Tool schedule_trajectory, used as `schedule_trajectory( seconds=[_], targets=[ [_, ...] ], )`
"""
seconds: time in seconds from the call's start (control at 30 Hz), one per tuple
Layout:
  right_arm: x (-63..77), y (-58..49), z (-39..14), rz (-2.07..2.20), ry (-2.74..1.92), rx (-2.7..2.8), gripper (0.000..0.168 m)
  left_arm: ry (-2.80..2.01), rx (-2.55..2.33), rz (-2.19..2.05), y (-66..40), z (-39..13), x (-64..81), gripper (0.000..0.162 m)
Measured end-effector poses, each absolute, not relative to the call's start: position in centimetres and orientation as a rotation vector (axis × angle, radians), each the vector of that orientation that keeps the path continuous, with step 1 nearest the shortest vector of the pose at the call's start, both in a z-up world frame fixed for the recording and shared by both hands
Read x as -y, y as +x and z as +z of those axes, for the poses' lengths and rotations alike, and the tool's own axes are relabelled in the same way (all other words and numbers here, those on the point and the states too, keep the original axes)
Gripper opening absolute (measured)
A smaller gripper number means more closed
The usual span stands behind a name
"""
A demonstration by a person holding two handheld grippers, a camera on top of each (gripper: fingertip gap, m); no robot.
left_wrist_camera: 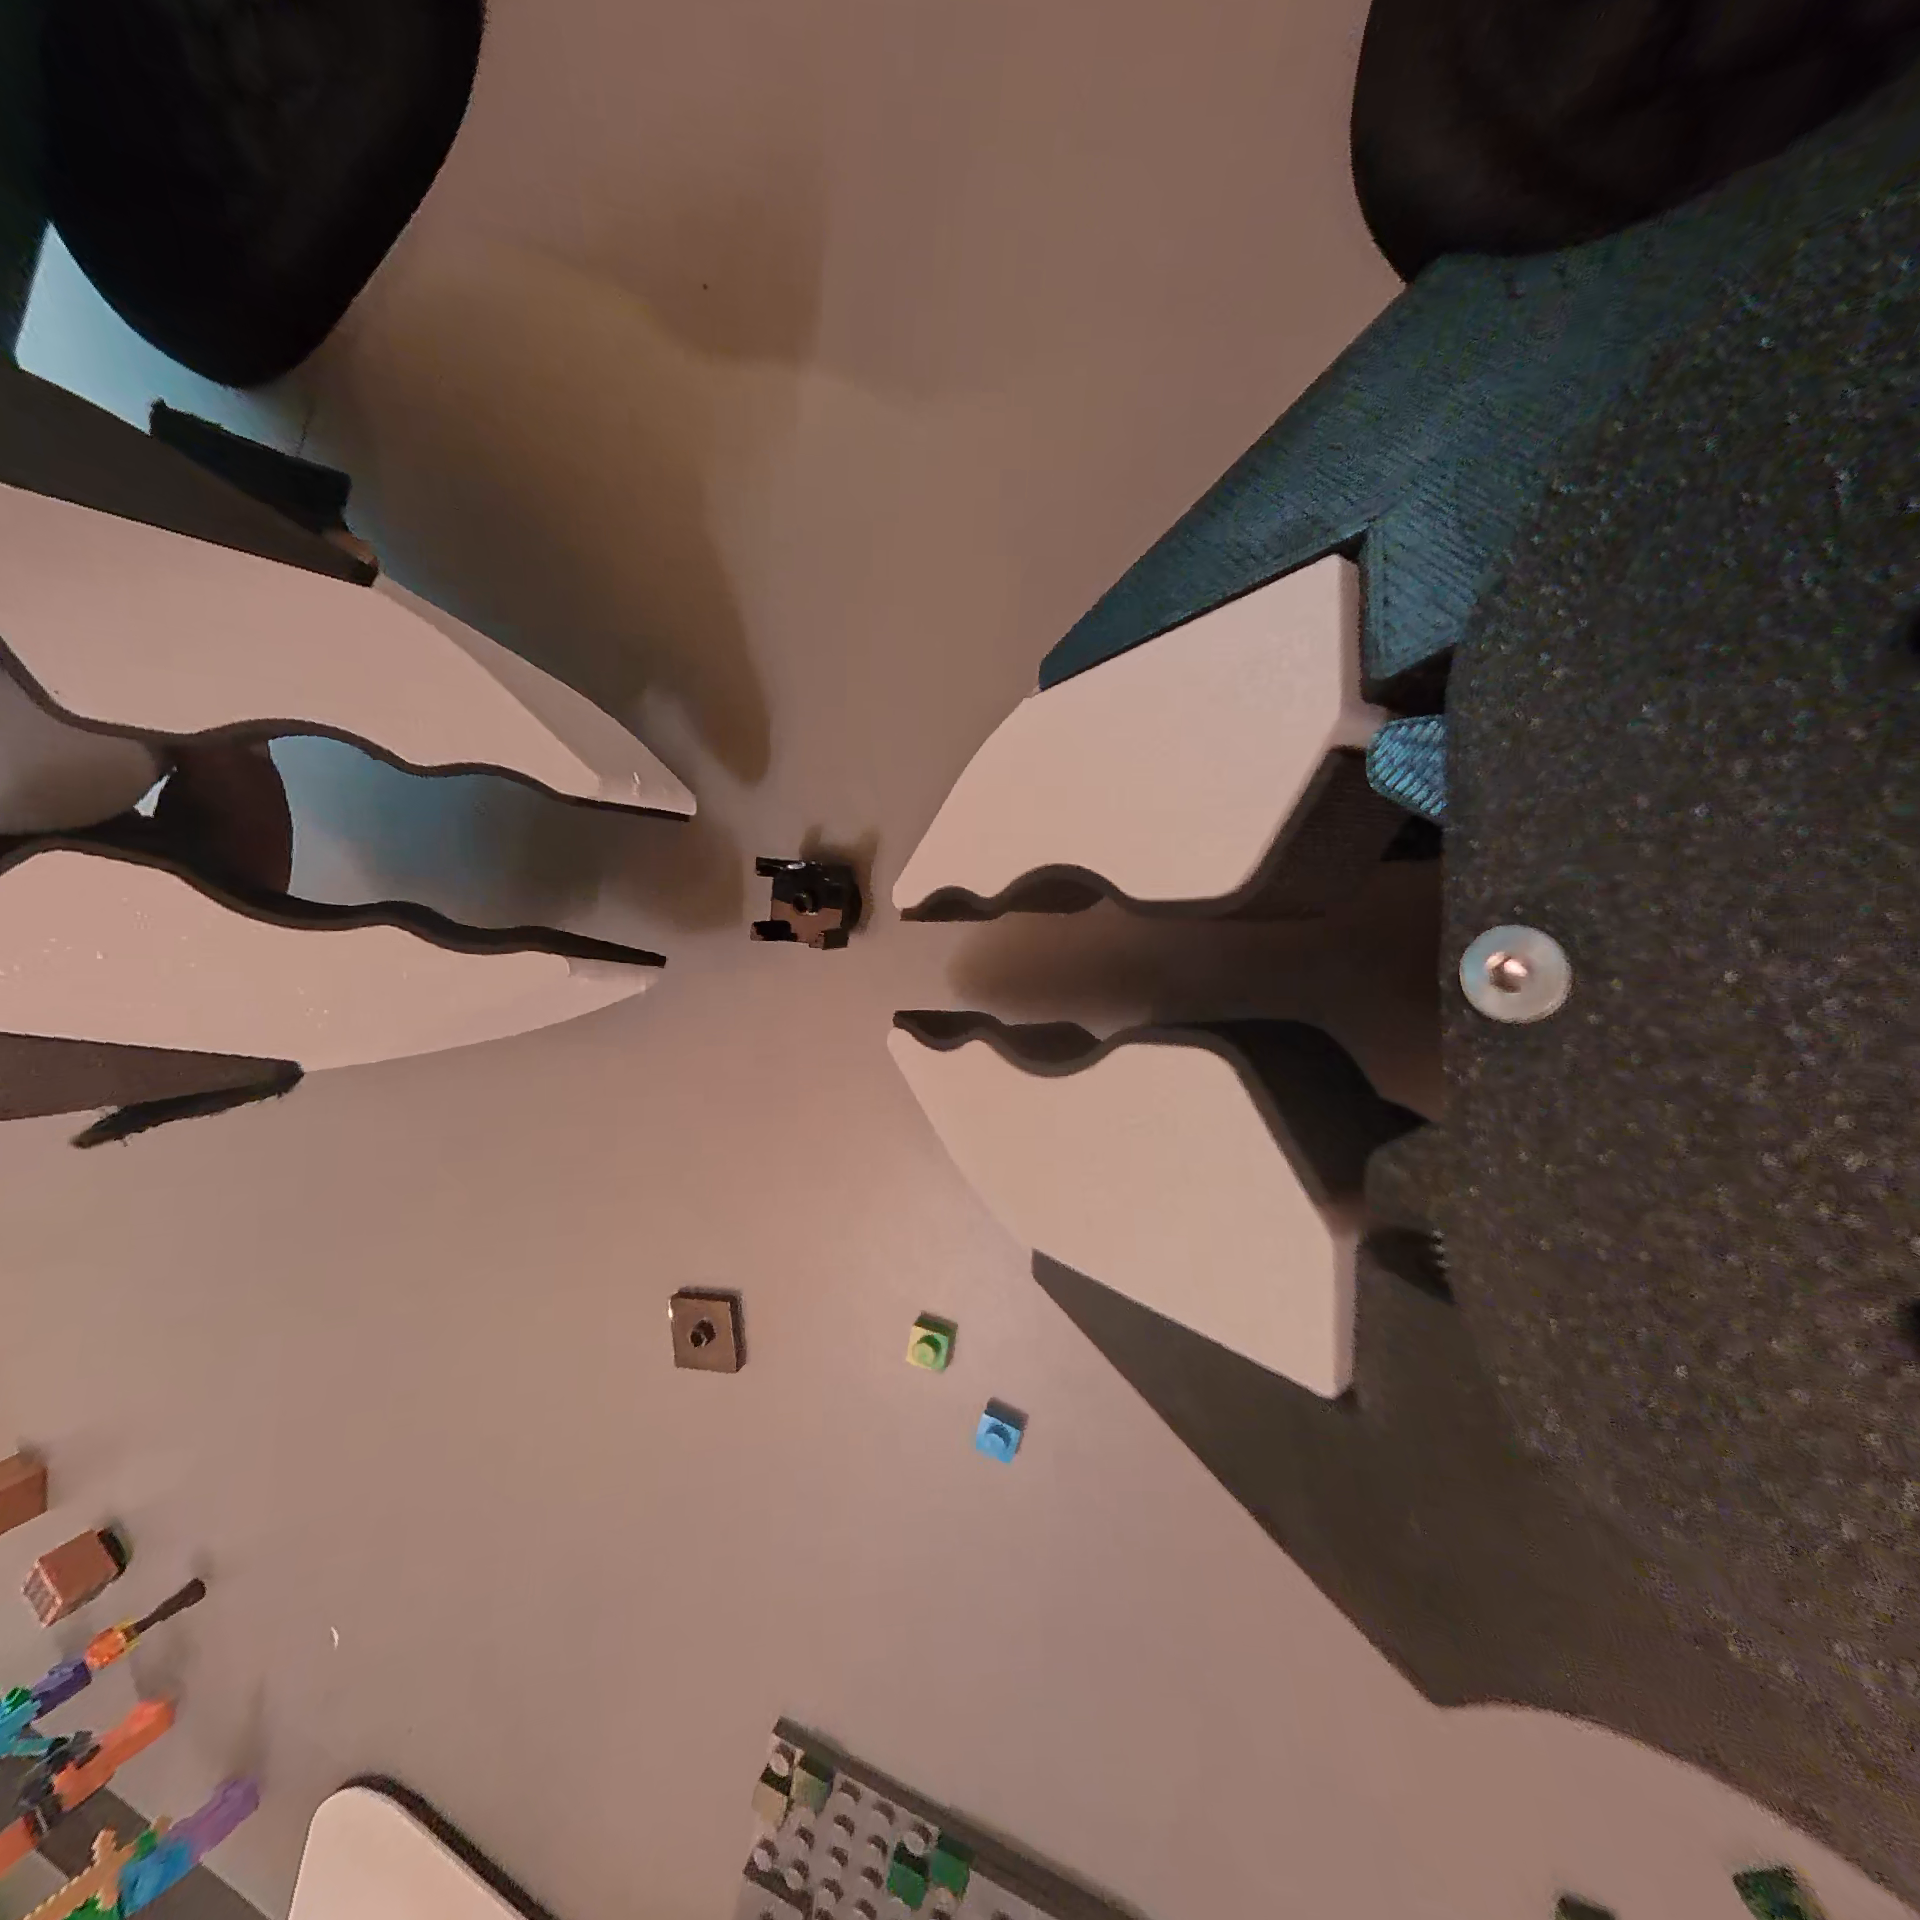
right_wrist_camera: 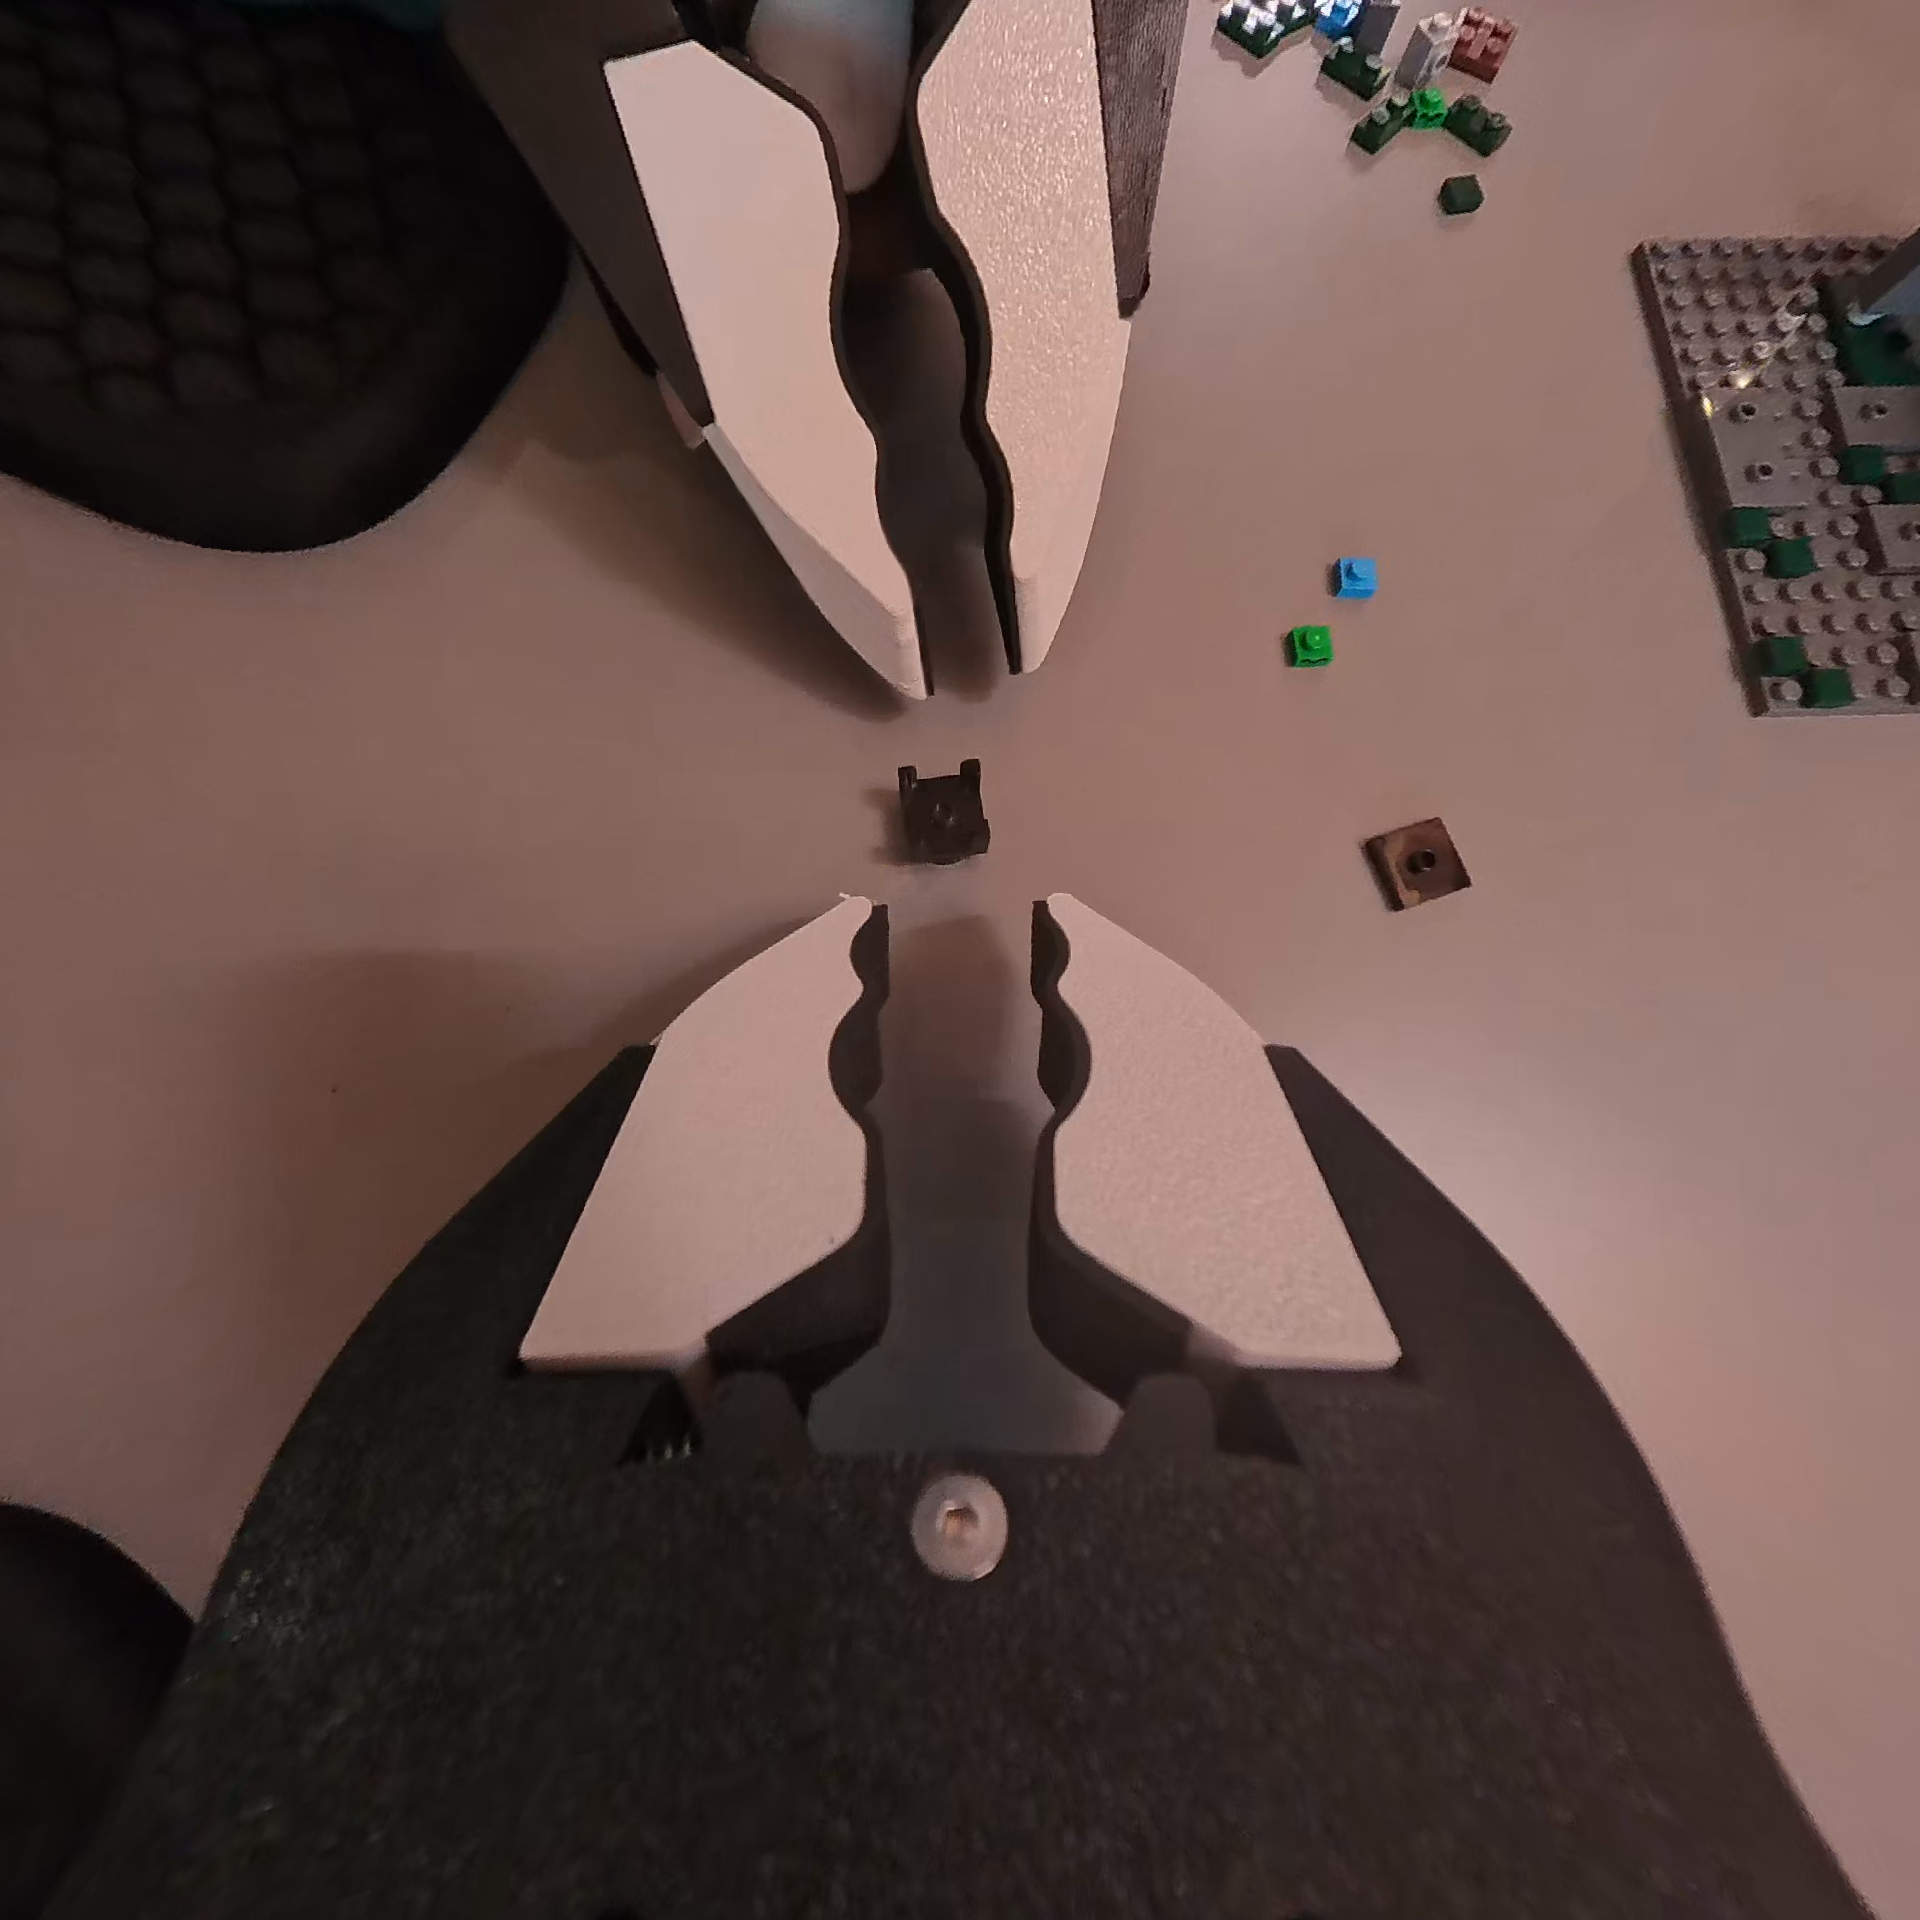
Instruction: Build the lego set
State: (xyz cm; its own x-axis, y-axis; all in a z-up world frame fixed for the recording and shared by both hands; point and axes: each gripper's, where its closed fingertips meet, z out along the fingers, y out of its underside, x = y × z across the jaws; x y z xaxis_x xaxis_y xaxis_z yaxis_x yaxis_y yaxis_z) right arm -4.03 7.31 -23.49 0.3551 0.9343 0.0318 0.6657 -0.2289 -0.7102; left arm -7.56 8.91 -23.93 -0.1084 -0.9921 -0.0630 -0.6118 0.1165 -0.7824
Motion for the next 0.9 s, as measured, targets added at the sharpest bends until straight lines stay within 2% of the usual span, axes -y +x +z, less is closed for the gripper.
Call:
schedule_trajectory(
  seconds=[0.9],
  targets=[
    [-7.8, -6.1, -25.0, 0.539, -2.026, 1.518, 0.025, -1.536, -1.849, -0.786, -7.7, -24.4, -8.2, 0.017]
  ],
)
